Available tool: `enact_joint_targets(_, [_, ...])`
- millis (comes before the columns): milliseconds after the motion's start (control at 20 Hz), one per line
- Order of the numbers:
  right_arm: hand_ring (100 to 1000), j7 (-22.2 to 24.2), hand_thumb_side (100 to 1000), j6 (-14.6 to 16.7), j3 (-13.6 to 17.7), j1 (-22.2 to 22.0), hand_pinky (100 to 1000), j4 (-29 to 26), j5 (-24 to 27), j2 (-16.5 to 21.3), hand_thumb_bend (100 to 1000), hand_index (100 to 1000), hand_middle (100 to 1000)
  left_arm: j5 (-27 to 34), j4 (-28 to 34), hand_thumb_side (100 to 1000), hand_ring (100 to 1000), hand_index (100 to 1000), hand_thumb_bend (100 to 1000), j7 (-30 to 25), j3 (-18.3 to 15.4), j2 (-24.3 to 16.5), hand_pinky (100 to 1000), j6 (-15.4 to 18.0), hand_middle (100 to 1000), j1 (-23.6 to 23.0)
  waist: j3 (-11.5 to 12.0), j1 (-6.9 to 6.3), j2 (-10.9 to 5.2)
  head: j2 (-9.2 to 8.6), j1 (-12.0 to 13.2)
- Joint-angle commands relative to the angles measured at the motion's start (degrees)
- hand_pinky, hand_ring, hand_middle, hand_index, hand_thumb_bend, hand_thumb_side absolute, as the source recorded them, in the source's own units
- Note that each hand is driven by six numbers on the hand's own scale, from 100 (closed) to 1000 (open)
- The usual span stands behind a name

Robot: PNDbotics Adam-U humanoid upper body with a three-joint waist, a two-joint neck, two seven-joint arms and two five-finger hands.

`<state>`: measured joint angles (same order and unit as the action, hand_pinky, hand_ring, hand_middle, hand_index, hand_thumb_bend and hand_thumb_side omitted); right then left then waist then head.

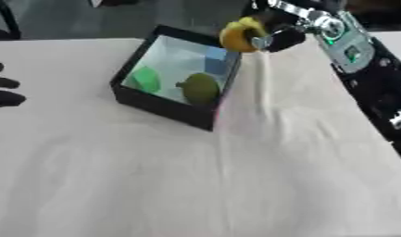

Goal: Pick up objects on the table and place them in the box.

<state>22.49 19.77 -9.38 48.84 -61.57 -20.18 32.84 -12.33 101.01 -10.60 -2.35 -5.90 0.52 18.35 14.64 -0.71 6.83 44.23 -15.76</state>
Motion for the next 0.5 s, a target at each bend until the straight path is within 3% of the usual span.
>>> enact_joint_targets(50, [846, -2.4, 231, 0.0, 0.5, 2.5, 870, 2.8, -1.7, -1.8, 100, 391, 692, 0.5, 1.1, 984, 583, 854, 100, -0.6, 0.5, 0.1, 681, 0.2, 619, 1.3, 0.6, -0.49, -0.72, -0.11, -1.2])
enact_joint_targets(100, [849, -3.3, 230, 0.1, 0.4, 2.8, 870, 3.8, -2.6, -2.8, 100, 441, 700, 0.6, 1.1, 983, 583, 854, 100, -0.7, 0.6, 0.3, 681, 0.3, 619, 1.4, 0.9, -0.49, -0.61, -0.11, -1.4])
enact_joint_targets(200, [896, -4.4, 202, 0.7, -0.8, 3.1, 892, 5.2, -4.3, -4.3, 100, 845, 793, 0.8, 1.3, 982, 583, 854, 100, -0.9, 0.8, 0.6, 681, 0.4, 619, 1.7, 1.5, -0.43, -0.45, -0.11, -1.7])
enact_joint_targets(350, [921, -3.7, 198, 1.2, -2.8, 3.2, 908, 5.8, -6.9, -5.1, 100, 937, 866, 1.0, 1.5, 982, 583, 854, 100, -1.0, 0.9, 0.8, 681, 0.3, 619, 1.9, 1.9, -0.25, -0.39, -0.11, -1.9])
enact_joint_targets(500, [933, -5.5, 199, 1.7, -2.8, 3.0, 916, 3.5, -9.6, -4.9, 100, 957, 901, 1.0, 1.6, 982, 583, 854, 100, -1.0, 0.9, 0.8, 681, 0.3, 619, 1.9, 1.9, 0.03, -0.47, -0.11, -1.7])
